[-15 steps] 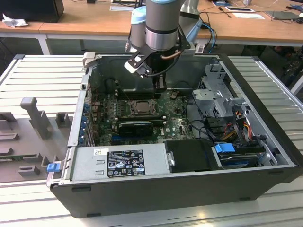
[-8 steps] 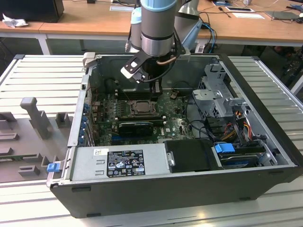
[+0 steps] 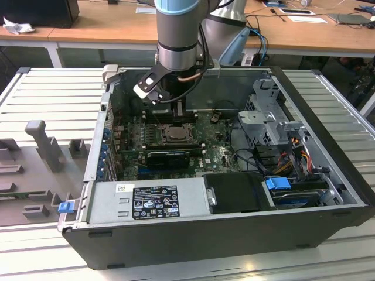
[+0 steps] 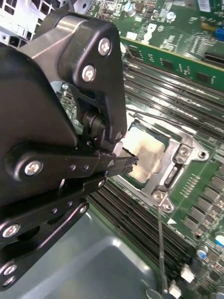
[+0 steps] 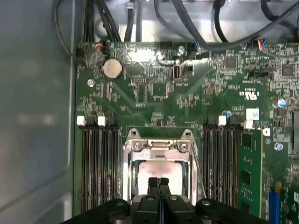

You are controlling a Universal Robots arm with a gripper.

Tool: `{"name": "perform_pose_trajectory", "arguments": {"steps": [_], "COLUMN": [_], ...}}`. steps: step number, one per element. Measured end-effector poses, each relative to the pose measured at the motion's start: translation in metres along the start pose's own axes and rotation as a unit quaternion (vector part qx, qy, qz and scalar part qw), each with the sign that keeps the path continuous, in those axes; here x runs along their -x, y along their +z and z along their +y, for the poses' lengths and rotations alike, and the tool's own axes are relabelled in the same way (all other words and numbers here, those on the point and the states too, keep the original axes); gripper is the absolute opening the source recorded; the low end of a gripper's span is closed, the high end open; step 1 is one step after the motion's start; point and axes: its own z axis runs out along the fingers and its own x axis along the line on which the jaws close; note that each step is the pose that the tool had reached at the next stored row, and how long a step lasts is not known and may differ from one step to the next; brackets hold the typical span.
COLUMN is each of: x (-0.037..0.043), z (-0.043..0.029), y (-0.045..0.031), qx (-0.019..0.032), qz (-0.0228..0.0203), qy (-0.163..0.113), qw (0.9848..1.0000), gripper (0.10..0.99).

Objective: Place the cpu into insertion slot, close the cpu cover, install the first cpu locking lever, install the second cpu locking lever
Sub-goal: 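Close the cpu cover, then install the first cpu locking lever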

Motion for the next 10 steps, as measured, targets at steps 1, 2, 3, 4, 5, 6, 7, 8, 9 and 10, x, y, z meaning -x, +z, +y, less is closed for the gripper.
{"name": "perform_pose_trajectory", "arguments": {"steps": [1, 2, 3, 4, 5, 6, 7, 8, 9, 10], "x": [0.0, 0.0, 0.0, 0.0, 0.0, 0.0, 0.0, 0.0, 0.0, 0.0], "z": [-0.0005, -0.001, -0.0012, -0.0013, -0.002, -0.0025, -0.0034, -0.004, -0.0041, -0.0042], "y": [0.0, 0.0, 0.0, 0.0, 0.0, 0.0, -0.0001, -0.0001, -0.0002, -0.0004], "qx": [0.0, 0.0, 0.0, 0.0, 0.0, 0.0, 0.0, 0.0, 0.0, -0.0001], "qz": [0.0, 0.0, 0.0001, 0.0001, 0.0002, 0.0002, 0.0002, 0.0002, 0.0002, 0.0001], "qy": [0.0, 0.0, 0.0, 0.0, 0.0, 0.0, 0.0, 0.0, 0.0, 0.0], "qw": [1.0, 1.0, 1.0, 1.0, 1.0, 1.0, 1.0, 1.0, 1.0, 1.0], "gripper": [0.106, 0.106, 0.106, 0.106, 0.106, 0.106, 0.106, 0.106, 0.106, 0.106]}}
